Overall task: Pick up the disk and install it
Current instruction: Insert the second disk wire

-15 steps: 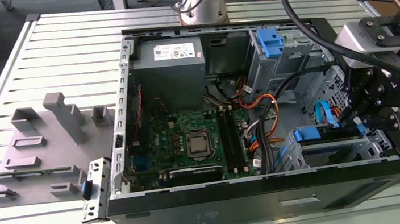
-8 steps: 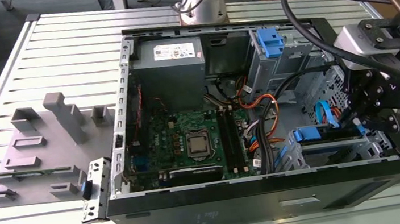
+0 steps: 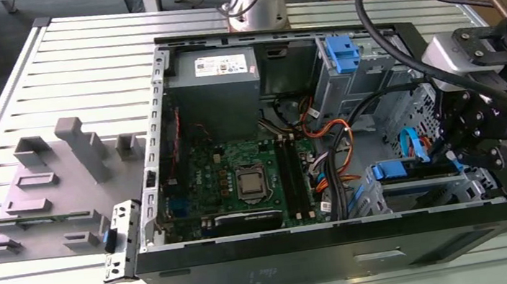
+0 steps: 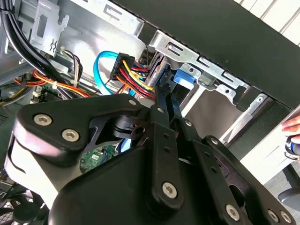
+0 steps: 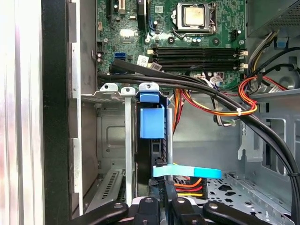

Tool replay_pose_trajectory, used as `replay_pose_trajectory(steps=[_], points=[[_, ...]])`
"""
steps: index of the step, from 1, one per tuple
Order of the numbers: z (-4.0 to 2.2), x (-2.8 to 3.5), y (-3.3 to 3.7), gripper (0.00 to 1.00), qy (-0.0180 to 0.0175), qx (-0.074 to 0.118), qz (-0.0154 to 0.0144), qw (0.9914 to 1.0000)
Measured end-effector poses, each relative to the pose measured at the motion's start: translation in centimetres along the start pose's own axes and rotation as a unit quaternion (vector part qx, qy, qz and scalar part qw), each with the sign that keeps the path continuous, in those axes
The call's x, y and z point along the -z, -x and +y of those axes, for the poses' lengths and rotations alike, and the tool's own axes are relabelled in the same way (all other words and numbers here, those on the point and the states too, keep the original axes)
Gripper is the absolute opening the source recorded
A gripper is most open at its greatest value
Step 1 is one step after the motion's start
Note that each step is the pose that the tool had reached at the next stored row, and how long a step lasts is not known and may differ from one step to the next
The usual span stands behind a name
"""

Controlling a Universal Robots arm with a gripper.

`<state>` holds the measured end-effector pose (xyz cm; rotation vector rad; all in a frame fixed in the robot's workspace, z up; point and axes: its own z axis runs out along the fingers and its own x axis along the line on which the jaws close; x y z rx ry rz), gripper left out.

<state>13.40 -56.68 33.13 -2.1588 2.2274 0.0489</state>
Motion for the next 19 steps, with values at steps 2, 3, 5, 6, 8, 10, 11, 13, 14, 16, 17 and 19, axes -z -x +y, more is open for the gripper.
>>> replay_pose_trajectory(steps=[2, 3, 5, 6, 8, 10, 11, 13, 14, 16, 17, 19], points=[[0.00, 0.00, 0.00, 0.17, 0.0000, 0.000, 0.0001, 1.00000], [0.00, -0.01, 0.00, 0.17, 0.0000, 0.000, 0.0000, 1.00000], [0.00, -0.07, 0.00, 0.17, 0.0000, 0.000, -0.0001, 1.00000], [0.00, -0.14, 0.00, 0.17, 0.0000, 0.000, -0.0002, 1.00000], [0.00, -0.15, -0.01, 0.17, 0.0000, 0.000, 0.0000, 1.00000], [0.00, -0.15, -0.01, 0.17, 0.0000, 0.000, 0.0001, 1.00000], [0.00, -0.19, -0.01, 0.17, 0.0000, 0.000, -0.0001, 1.00000], [0.00, -0.32, -0.01, 0.17, 0.0000, 0.000, 0.0001, 1.00000], [0.00, -0.32, -0.01, 0.17, 0.0000, 0.000, 0.0002, 1.00000], [0.00, -0.33, -0.02, 0.17, 0.0000, 0.000, 0.0002, 1.00000], [0.00, -0.34, -0.02, 0.17, 0.0000, 0.000, 0.0001, 1.00000], [0.00, -0.41, -0.02, 0.17, 0.0000, 0.000, 0.0001, 1.00000]])
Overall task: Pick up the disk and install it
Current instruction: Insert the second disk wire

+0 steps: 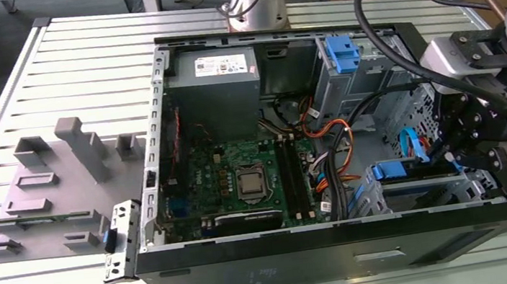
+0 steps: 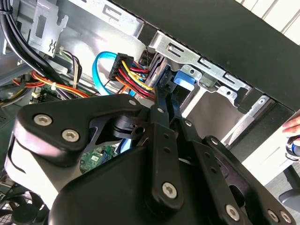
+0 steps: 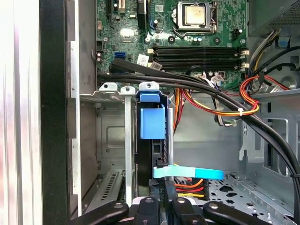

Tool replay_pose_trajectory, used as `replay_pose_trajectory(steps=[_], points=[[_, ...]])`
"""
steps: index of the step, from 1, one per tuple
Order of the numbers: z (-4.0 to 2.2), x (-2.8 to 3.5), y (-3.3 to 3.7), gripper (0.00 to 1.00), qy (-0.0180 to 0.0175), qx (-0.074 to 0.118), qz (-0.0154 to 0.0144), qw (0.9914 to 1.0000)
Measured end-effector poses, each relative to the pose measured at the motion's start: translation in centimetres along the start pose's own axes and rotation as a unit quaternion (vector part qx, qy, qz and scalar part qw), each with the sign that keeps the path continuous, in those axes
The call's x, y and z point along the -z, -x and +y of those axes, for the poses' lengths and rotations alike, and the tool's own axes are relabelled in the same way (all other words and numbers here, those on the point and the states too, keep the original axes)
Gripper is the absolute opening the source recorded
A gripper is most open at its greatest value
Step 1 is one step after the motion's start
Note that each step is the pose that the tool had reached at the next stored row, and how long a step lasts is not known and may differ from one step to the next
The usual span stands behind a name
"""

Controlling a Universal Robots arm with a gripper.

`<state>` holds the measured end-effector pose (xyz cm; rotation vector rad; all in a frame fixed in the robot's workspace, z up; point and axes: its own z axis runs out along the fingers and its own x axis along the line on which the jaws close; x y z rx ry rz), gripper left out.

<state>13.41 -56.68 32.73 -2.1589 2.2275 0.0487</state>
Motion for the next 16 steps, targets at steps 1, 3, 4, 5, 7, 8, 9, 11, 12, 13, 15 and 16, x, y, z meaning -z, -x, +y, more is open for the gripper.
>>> replay_pose_trajectory(steps=[1, 3, 4, 5, 7, 8, 9, 11, 12, 13, 15, 16], points=[[0.00, -0.04, 0.00, 0.17, 0.0000, 0.000, 0.0002, 1.00000], [0.00, -0.04, -0.01, 0.17, 0.0000, 0.000, 0.0003, 1.00000], [0.00, -0.06, -0.01, 0.17, 0.0000, 0.000, 0.0001, 1.00000], [0.00, -0.08, -0.01, 0.17, 0.0000, 0.000, 0.0000, 1.00000], [0.00, -0.08, -0.01, 0.17, 0.0000, 0.000, 0.0000, 1.00000], [0.00, -0.10, 0.00, 0.17, 0.0000, 0.000, -0.0002, 1.00000], [0.01, -0.17, 0.00, 0.18, 0.0001, 0.000, -0.0009, 1.00000], [0.01, -0.16, -0.01, 0.24, 0.0000, 0.000, -0.0006, 1.00000], [0.00, -0.13, -0.01, 0.24, 0.0000, 0.000, -0.0003, 1.00000], [0.00, -0.11, -0.01, 0.24, 0.0000, 0.000, -0.0001, 1.00000], [0.00, 0.05, 0.00, 0.24, 0.0000, 0.000, 0.0000, 1.00000], [0.00, 0.22, 0.01, 0.24, 0.0000, 0.000, -0.0001, 1.00000]])
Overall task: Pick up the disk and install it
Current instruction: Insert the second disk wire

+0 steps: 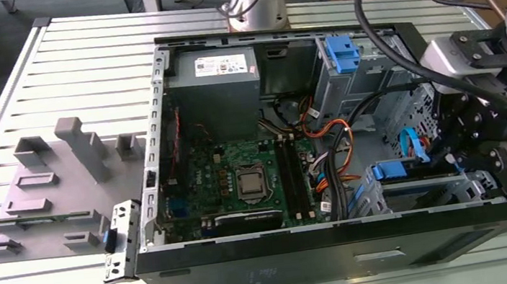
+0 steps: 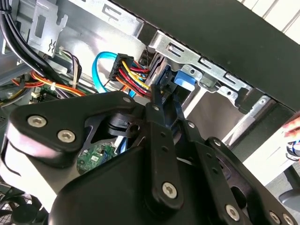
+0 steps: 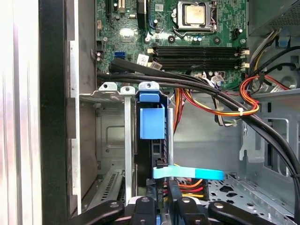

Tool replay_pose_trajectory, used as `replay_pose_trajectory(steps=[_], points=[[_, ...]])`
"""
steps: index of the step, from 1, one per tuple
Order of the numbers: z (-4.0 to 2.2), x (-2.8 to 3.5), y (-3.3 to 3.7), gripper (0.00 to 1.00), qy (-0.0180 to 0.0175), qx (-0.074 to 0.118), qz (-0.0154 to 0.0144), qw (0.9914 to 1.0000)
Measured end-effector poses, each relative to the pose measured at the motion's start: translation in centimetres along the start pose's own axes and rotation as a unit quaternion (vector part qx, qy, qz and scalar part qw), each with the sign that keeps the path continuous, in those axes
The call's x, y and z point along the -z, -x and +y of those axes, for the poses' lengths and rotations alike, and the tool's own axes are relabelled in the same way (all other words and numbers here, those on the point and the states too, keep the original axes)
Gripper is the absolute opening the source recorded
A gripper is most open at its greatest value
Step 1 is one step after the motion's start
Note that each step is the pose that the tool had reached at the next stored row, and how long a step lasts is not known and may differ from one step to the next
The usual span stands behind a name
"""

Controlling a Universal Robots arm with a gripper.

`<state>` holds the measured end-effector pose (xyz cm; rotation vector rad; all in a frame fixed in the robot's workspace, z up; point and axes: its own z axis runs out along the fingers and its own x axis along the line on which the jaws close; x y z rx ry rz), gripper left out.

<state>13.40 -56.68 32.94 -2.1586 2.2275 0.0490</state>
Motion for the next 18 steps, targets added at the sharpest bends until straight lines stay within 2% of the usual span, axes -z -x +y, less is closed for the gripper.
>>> replay_pose_trajectory(steps=[11, 18], points=[[-0.02, 2.83, 0.14, 0.24, 0.0000, 0.000, 0.0000, 1.00000], [-0.02, 3.11, 0.16, 0.24, 0.0000, 0.000, 0.0000, 1.00000]])
